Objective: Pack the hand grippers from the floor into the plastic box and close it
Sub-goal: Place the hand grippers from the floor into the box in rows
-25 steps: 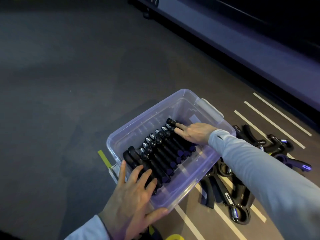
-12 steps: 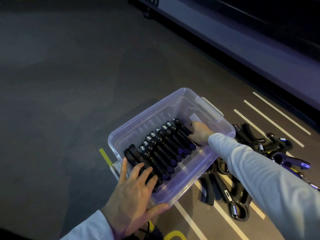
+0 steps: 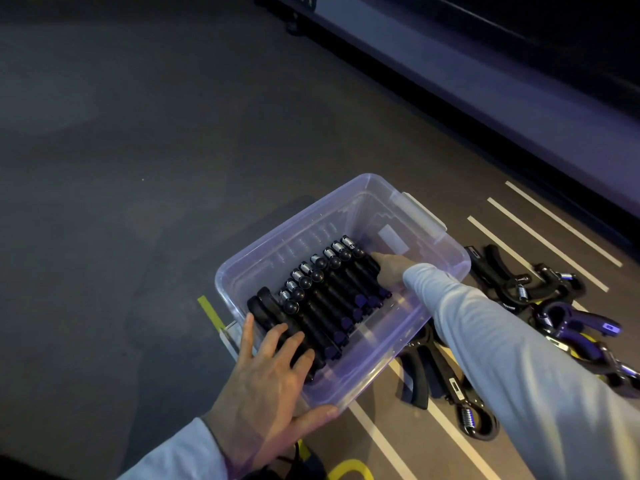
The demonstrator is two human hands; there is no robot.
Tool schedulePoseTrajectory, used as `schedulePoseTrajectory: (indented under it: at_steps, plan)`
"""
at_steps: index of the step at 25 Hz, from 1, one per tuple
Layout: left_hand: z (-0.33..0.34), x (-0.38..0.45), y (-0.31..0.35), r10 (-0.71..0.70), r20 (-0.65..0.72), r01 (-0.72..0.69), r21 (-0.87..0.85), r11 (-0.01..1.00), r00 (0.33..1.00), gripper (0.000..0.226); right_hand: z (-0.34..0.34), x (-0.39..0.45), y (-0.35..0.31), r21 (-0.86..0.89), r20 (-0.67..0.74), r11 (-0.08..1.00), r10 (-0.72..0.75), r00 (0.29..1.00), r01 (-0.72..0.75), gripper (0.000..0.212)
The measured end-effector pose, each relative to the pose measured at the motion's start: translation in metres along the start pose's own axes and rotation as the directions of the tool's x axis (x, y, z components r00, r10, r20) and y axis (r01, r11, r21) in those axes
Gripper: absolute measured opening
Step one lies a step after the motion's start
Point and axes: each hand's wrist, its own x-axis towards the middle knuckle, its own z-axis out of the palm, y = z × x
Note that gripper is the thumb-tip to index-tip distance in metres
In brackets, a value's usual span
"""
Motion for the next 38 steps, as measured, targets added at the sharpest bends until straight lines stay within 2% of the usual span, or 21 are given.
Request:
schedulePoseTrajectory:
  at_steps: [5, 12, 14, 16, 18, 19, 21, 23, 25, 27, 29, 30, 34, 38]
  plan:
    - [0.000, 0.000, 0.001, -0.001, 0.020, 0.001, 0.006, 1.000, 1.000, 0.080, -0.004, -0.003, -0.001, 0.087, 0.110, 0.995, 0.041, 0.993, -0.050, 0.064]
    - [-0.002, 0.000, 0.001, -0.012, 0.033, 0.011, 0.025, 1.000, 0.999, 0.085, 0.001, 0.002, 0.000, 0.076, 0.193, 0.988, 0.115, 0.974, -0.132, 0.074]
    - [-0.001, 0.001, 0.002, -0.017, 0.033, 0.016, 0.035, 0.999, 0.999, 0.086, 0.001, -0.001, 0.000, 0.032, 0.179, 0.991, 0.119, 0.977, -0.126, 0.072]
    - [-0.001, 0.001, 0.000, -0.019, 0.051, 0.017, 0.038, 0.999, 0.999, 0.087, -0.002, -0.007, 0.000, 0.002, 0.070, 0.996, 0.092, 0.993, -0.092, 0.065]
    - [-0.002, 0.001, 0.000, -0.019, 0.087, 0.016, 0.035, 0.999, 0.996, 0.086, -0.008, -0.017, 0.002, 0.060, -0.126, 0.998, 0.018, 0.992, -0.011, 0.053]
    - [-0.002, 0.001, 0.000, -0.016, 0.102, 0.012, 0.035, 0.999, 0.995, 0.086, -0.012, -0.025, 0.005, 0.102, -0.250, 0.994, -0.023, 0.968, 0.050, 0.045]
    - [-0.007, 0.003, 0.002, -0.005, 0.123, 0.002, 0.028, 1.000, 0.992, 0.086, -0.019, -0.046, 0.013, 0.164, -0.492, 0.970, -0.076, 0.867, 0.178, 0.034]
    - [-0.012, 0.007, 0.011, 0.002, 0.143, -0.006, 0.023, 1.000, 0.990, 0.086, -0.021, -0.076, 0.022, 0.202, -0.669, 0.932, -0.092, 0.737, 0.300, 0.032]
    - [-0.020, 0.013, 0.022, 0.016, 0.149, -0.014, -0.019, 1.000, 0.989, 0.087, -0.018, -0.108, 0.033, 0.224, -0.770, 0.890, -0.088, 0.632, 0.397, 0.035]
    - [-0.028, 0.020, 0.034, 0.040, 0.153, -0.025, -0.093, 0.995, 0.987, 0.098, -0.006, -0.137, 0.049, 0.265, -0.796, 0.868, -0.049, 0.604, 0.420, 0.038]
    - [-0.030, 0.024, 0.042, 0.059, 0.136, -0.042, -0.121, 0.992, 0.989, 0.109, 0.014, -0.161, 0.068, 0.323, -0.784, 0.862, 0.012, 0.620, 0.391, 0.039]
    - [-0.031, 0.026, 0.045, 0.061, 0.155, -0.042, -0.120, 0.992, 0.986, 0.106, 0.026, -0.169, 0.079, 0.354, -0.771, 0.862, 0.051, 0.635, 0.361, 0.040]
    - [-0.033, 0.027, 0.053, 0.070, 0.209, -0.040, -0.145, 0.989, 0.975, 0.070, 0.085, -0.184, 0.111, 0.434, -0.671, 0.881, 0.179, 0.719, 0.186, 0.041]
    - [-0.031, 0.022, 0.057, 0.080, 0.189, -0.049, -0.161, 0.986, 0.979, 0.062, 0.136, -0.186, 0.120, 0.405, -0.468, 0.914, 0.223, 0.855, -0.016, 0.041]
